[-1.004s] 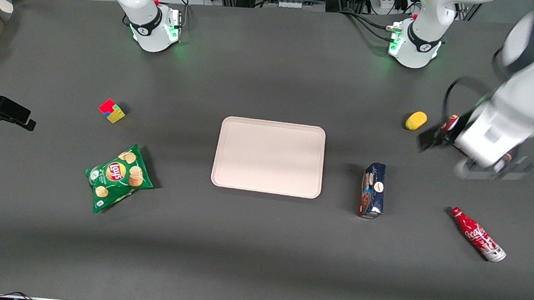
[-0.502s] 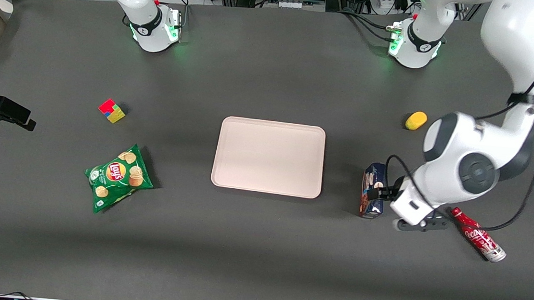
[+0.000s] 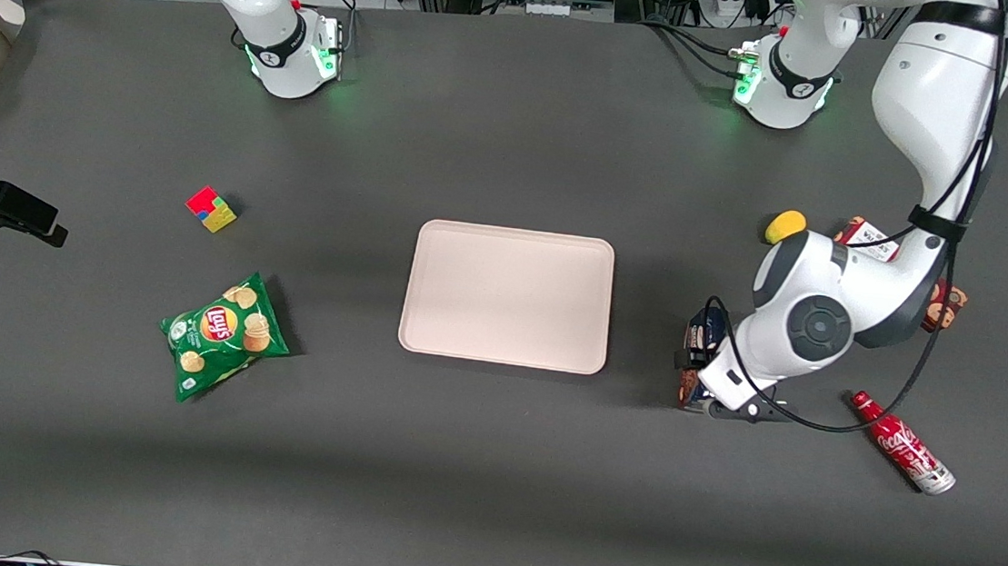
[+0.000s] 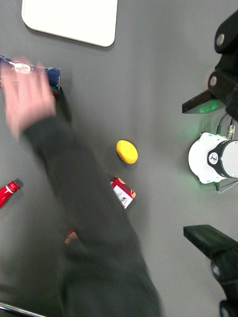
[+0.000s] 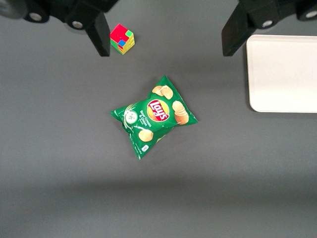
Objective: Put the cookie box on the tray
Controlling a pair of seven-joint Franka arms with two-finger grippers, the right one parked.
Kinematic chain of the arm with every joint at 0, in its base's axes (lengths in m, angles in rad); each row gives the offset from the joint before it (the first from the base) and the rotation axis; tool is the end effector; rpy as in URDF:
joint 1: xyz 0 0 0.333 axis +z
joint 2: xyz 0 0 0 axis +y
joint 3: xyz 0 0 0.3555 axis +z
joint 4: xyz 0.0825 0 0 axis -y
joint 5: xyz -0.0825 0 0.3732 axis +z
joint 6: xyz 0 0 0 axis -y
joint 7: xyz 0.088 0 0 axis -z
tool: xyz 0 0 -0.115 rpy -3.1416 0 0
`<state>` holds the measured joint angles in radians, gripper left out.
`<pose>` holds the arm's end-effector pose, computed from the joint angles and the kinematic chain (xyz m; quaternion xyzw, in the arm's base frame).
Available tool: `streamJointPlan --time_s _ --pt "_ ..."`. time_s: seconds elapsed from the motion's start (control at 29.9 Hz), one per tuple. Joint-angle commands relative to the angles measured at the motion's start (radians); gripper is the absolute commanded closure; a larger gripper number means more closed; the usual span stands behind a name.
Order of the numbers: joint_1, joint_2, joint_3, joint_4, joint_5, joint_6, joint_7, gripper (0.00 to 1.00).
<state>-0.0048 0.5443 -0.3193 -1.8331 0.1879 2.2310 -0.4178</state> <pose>0.6187 -0.1817 0.2702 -0.9984 -0.0017 0.0566 0.0090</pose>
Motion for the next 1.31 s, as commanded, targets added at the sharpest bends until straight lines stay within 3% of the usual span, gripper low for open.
streamJointPlan --time_s 0.0,0.17,0.27,0.67,0.87,1.0,1.27 --pt "0.000 -0.034 -0.001 -0.020 0.008 -0.005 -0.049 0.98" --pt "0.002 -0.046 -0.006 -0.011 0.002 -0.013 -0.055 0.98" --pt "0.006 -0.066 -0.007 0.023 -0.044 -0.059 -0.049 0.98" --pt "0.009 -0.156 -0.004 0.445 -0.203 -0.635 -0.049 0.95" --pt "0.005 -0.239 -0.023 0.532 -0.297 -0.918 -0.061 0.95" --pt "0.005 -0.291 -0.082 0.535 -0.352 -0.949 -0.149 0.95" --pt "-0.001 -0.273 -0.313 0.494 -0.337 -0.823 -0.352 0.95"
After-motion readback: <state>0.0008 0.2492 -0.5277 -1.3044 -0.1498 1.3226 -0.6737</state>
